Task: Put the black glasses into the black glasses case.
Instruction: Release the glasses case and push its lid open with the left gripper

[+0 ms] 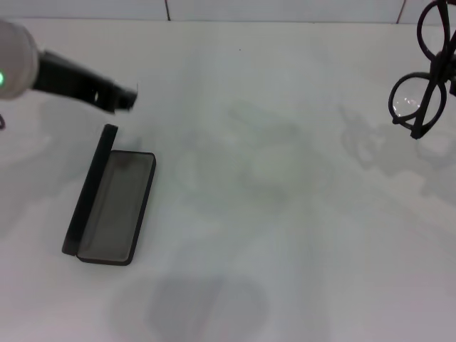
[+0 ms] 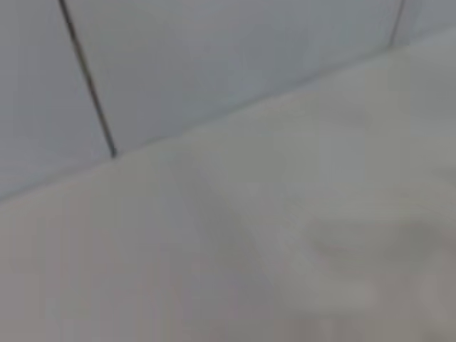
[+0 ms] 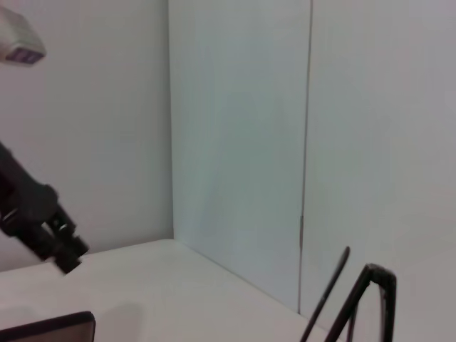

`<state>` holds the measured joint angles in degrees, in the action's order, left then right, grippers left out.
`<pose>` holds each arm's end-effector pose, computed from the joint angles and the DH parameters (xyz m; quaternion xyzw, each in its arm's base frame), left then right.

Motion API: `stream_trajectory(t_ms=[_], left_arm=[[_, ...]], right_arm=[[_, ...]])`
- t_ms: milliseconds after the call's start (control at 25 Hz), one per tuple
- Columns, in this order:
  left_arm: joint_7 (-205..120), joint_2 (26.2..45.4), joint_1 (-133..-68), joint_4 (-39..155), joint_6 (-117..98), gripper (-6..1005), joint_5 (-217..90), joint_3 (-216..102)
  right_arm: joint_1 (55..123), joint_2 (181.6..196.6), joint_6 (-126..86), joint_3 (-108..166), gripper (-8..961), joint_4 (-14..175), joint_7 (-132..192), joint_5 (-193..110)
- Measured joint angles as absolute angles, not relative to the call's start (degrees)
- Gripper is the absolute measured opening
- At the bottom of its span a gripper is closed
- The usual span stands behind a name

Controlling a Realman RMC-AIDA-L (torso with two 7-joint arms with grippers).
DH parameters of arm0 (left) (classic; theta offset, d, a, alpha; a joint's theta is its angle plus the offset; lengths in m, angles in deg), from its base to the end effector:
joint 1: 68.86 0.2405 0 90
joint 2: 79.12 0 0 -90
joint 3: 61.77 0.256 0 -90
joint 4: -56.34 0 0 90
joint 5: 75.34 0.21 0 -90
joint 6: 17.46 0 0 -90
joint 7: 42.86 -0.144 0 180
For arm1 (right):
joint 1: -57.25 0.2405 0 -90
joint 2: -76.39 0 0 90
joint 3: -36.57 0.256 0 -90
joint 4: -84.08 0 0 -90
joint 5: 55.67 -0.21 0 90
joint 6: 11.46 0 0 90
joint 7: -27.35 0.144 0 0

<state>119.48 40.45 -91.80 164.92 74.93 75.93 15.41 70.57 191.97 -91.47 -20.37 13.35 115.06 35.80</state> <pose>-0.1469 0.3261 0.0737 -0.8679 -0.3682 0.0655 0.3271 0.2360 0.3254 0.0964 -0.9150 0.1188 0.2529 0.2910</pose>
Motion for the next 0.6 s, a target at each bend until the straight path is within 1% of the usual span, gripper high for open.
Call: stream_trajectory(t_ms=[280,440,600], left_arm=[[127.97,40.56,-92.07,165.17,78.68,403,82.74,23.21],[129.32,41.03,-91.65,164.62,79.14,454,85.81,25.28],[129.42,41.11,-91.59,162.38,78.91,449,86.50,25.38]], right_arm=[[72.11,191.96,-91.72,-19.90,87,18.45,110.71,35.57],[73.02,191.89,-91.94,-19.38,87,22.11,108.38,35.49],[73.43,191.81,-92.19,-19.01,88,24.17,107.31,35.01]])
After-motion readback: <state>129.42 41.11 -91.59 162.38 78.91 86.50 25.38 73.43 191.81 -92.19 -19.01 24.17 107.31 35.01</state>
